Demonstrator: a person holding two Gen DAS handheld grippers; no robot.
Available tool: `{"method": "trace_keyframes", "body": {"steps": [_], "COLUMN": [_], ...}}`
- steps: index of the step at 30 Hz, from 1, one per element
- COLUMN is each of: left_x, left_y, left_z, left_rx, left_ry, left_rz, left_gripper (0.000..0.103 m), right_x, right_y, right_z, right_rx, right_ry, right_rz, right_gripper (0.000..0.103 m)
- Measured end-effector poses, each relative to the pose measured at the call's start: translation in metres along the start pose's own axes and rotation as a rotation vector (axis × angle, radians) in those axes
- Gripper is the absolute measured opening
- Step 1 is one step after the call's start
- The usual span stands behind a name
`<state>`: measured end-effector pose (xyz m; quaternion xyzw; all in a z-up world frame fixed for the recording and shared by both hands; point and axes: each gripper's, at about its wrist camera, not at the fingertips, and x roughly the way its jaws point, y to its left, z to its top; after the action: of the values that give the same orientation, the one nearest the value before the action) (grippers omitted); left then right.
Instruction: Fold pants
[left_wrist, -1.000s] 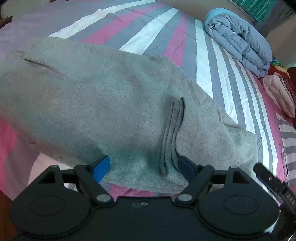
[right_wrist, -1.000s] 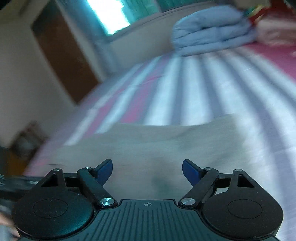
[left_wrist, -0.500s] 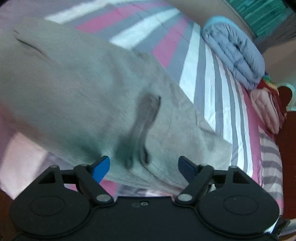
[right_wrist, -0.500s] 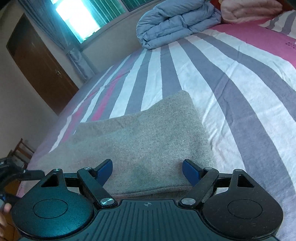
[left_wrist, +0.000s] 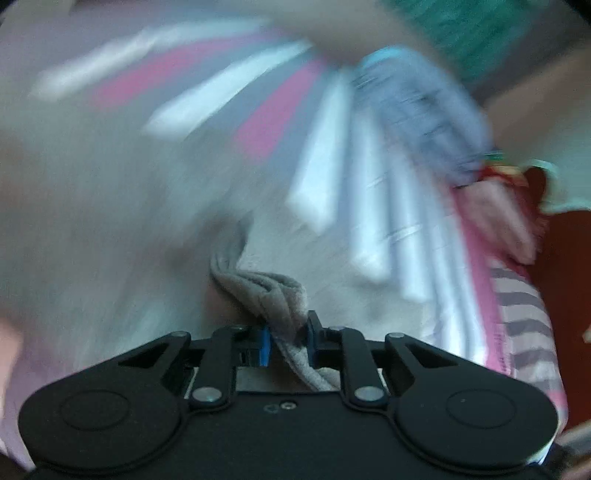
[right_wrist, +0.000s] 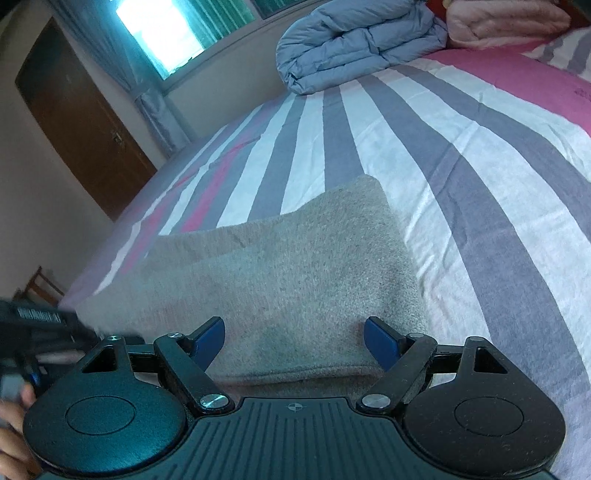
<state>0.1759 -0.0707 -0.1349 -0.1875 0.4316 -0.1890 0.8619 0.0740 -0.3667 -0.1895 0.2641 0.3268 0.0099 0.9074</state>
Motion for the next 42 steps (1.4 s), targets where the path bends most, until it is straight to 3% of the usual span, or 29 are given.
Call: {"method": "trace_keyframes", "body": {"steps": [2, 4, 6, 7, 9, 13, 15, 17, 18, 22, 26, 28, 29, 30, 33, 37, 40, 42], "left_x": [-0.022, -0.020, 0.019, 0.037, 0.038, 0.018, 0.006, -0.003, -0.007, -0.025, -0.038, -0.043, -0.045, -0.047, -0.055, -0.060, -0.066, -0.069], "left_y": [-0.022, -0.019, 0.020, 0.043, 0.059, 0.039, 0.034, 0.033, 0.031, 0.036, 0.067, 0.081, 0.086, 0.091, 0.105, 0.129, 0.160, 0.189], "left_z": [0.001, -0.007, -0.016, -0.020, -0.025, -0.017, -0.011, -0.005, -0.002, -0.001, 0.005, 0.008, 0.010, 0.011, 0.014, 0.019, 0.023, 0.027], "left_rx": [0.122, 0.190, 0.097, 0.008, -0.054, 0.006, 0.023, 0.035, 0.042, 0.120, 0.047, 0.027, 0.022, 0.016, 0.004, -0.034, -0.152, -0.284], "left_ry": [-0.079, -0.096, 0.048, 0.149, 0.135, 0.109, 0.090, 0.072, 0.053, 0.026, 0.018, 0.018, 0.019, 0.019, 0.009, 0.001, -0.003, -0.009], "left_rz": [-0.043, 0.012, 0.119, 0.125, 0.085, 0.115, 0.136, 0.224, 0.274, 0.451, 0.508, 0.537, 0.548, 0.556, 0.580, 0.599, 0.589, 0.537], "left_gripper": [0.007, 0.007, 0.008, 0.010, 0.015, 0.027, 0.037, 0.071, 0.075, 0.075, 0.075, 0.075, 0.075, 0.075, 0.075, 0.075, 0.075, 0.075], "right_x": [-0.002, -0.004, 0.001, 0.006, 0.014, 0.014, 0.011, 0.010, 0.013, 0.022, 0.032, 0.040, 0.046, 0.050, 0.054, 0.053, 0.063, 0.080], "right_y": [0.006, 0.011, 0.016, 0.019, 0.024, 0.030, 0.029, 0.032, 0.035, 0.057, 0.083, 0.096, 0.103, 0.110, 0.123, 0.143, 0.150, 0.150], "right_z": [-0.001, -0.002, -0.003, -0.004, -0.008, -0.011, -0.007, -0.003, -0.003, -0.008, -0.018, -0.024, -0.027, -0.030, -0.029, -0.018, -0.013, -0.020], "right_rx": [-0.027, -0.050, -0.089, -0.117, -0.179, -0.228, -0.184, -0.137, -0.133, -0.175, -0.231, -0.282, -0.323, -0.362, -0.374, -0.371, -0.401, -0.454], "right_ry": [-0.005, -0.016, -0.002, 0.019, 0.053, 0.062, 0.044, 0.028, 0.035, 0.055, 0.065, 0.089, 0.111, 0.122, 0.117, 0.013, -0.011, 0.034], "right_rz": [-0.007, -0.008, -0.042, -0.067, -0.090, -0.103, -0.096, -0.064, -0.056, -0.040, -0.027, -0.027, -0.035, -0.047, -0.028, -0.041, -0.136, -0.218], "right_gripper": [0.082, 0.082, 0.082, 0.082, 0.082, 0.082, 0.082, 0.082, 0.082, 0.082, 0.082, 0.090, 0.100, 0.102, 0.102, 0.102, 0.102, 0.102]}}
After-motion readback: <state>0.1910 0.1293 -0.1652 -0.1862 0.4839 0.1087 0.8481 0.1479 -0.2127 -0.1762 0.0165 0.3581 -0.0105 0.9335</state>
